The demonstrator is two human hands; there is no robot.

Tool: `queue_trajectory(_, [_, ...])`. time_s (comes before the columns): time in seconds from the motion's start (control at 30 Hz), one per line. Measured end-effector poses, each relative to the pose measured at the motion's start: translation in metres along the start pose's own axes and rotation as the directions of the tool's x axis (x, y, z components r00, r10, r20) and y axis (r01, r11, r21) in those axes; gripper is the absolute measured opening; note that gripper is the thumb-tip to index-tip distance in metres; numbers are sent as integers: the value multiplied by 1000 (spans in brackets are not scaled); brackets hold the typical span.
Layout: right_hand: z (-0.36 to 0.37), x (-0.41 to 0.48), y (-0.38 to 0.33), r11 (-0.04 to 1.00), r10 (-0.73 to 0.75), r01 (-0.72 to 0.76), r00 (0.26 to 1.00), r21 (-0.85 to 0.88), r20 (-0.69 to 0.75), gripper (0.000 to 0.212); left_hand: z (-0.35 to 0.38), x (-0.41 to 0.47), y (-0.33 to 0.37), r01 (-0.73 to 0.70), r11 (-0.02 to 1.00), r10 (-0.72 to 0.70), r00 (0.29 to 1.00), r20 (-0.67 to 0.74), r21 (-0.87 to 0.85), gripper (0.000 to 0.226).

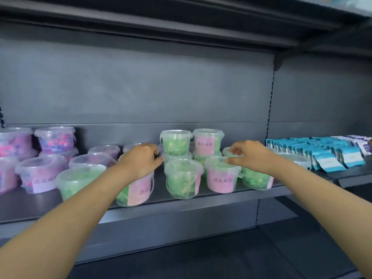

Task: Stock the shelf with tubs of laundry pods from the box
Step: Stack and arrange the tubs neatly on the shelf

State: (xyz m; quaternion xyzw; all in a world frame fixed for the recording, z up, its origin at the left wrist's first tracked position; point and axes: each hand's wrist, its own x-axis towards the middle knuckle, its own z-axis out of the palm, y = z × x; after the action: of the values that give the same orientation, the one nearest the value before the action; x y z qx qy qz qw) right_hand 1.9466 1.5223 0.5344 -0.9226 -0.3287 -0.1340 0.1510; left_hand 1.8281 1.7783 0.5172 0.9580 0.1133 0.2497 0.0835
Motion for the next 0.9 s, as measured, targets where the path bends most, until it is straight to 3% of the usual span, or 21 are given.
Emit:
queue_trajectory(0.27, [19, 67, 64, 941, 99, -98, 995, 324, 12, 44, 37, 46, 18, 215, 954, -229, 972, -50, -208, 23])
queue_trajectory(0.53, [36, 140, 95, 813, -15, -93, 983, 575, 181, 65, 58, 80, 40, 395, 884, -428, 899, -92, -249, 43])
queue_trajectory(0.63, [42, 158, 100, 785, -28, -121, 973, 607, 229, 71, 67, 85, 46, 420, 857, -460, 885, -75, -299, 38])
queue_trajectory(0.7, [48, 166, 101, 753, -57, -141, 959, 642, 278, 59, 74, 89, 46, 429, 833, -472, 880, -45, -348, 21])
queue_trajectory(0.77, [53, 171, 102, 716, -109, -152, 939, 681, 325, 32, 78, 91, 47, 442, 811, -492, 870, -37, -384, 14])
queue_trajectory(0.87, [58, 175, 102, 672, -168, -154, 921, 725, 351, 14, 83, 97, 46, 508, 756, -539, 841, 49, -413, 42])
queue_trajectory(0.9, [60, 176, 103, 671, -178, -147, 920, 727, 350, 13, 84, 98, 47, 495, 745, -518, 852, 79, -447, 38])
